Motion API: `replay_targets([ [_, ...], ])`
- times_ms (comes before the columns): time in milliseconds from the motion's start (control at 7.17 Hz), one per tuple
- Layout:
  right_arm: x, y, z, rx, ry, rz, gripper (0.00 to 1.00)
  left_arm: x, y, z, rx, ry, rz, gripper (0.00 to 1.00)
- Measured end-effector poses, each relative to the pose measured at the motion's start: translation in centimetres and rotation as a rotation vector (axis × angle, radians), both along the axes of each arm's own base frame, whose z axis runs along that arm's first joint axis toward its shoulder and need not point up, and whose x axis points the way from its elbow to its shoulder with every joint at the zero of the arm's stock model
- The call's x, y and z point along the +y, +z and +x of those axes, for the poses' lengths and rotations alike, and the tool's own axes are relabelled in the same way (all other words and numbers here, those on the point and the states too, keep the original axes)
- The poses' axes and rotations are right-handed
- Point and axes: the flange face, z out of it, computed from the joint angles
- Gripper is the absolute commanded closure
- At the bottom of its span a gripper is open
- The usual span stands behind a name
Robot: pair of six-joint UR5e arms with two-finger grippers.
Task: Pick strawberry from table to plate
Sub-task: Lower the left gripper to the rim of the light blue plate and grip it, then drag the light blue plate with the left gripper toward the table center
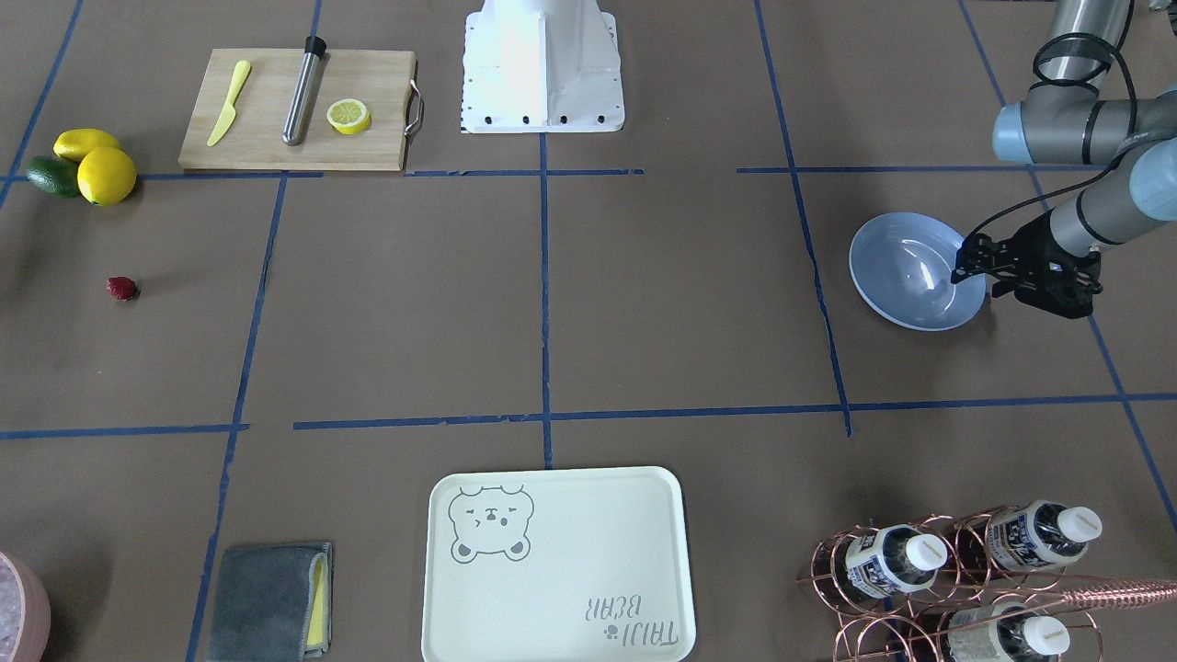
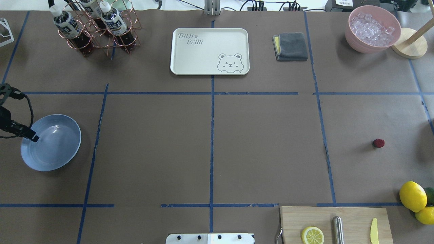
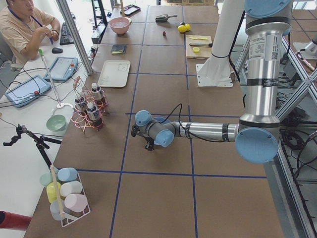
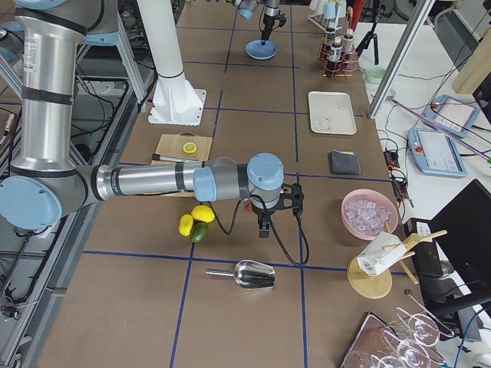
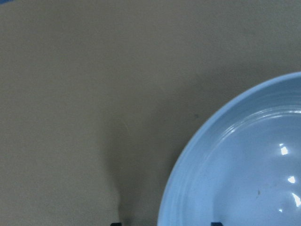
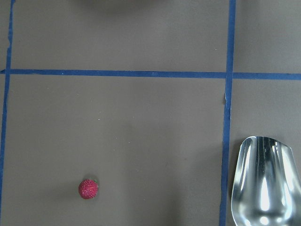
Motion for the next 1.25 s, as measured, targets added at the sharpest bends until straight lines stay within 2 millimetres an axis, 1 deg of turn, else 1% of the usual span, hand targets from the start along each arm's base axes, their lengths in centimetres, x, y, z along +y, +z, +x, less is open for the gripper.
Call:
replay_targets([
  [139,0.0,-0.1,-0.1,-0.001,-0.002,0.015,0.00,-0.1,0.0,0.1,0.000,0.001,0.001,1.00],
  [418,-0.1,-0.2,-0.1,-0.002,-0.003,0.034,0.00,-0.2,-0.4,0.2,0.006,0.003,0.007,1.00],
  [558,-0.1,-0.2,-0.1,-0.002,-0.003,0.037,0.00,-0.3,-1.6,0.4,0.024,0.008,0.023,1.00],
  [697,-0.1,-0.3,-0.1,-0.003,-0.003,0.038,0.00,-0.3,-3.6,0.7,0.074,0.027,0.031,1.00],
  [836,-0.1,-0.3,-0.2,-0.004,-0.003,0.039,0.00,0.0,-6.4,1.1,0.154,0.049,0.006,1.00],
  [976,-0.1,-0.4,-0.2,-0.004,-0.003,0.040,0.00,0.1,-9.8,1.4,0.215,0.037,-0.041,1.00],
  [1115,-0.1,-0.4,-0.2,-0.004,-0.003,0.041,0.00,-0.3,-13.7,1.9,0.261,-0.006,-0.085,1.00],
  [1255,-0.1,-0.4,-0.1,-0.004,-0.003,0.041,0.00,-0.6,-17.7,3.3,0.314,-0.047,-0.126,1.00],
])
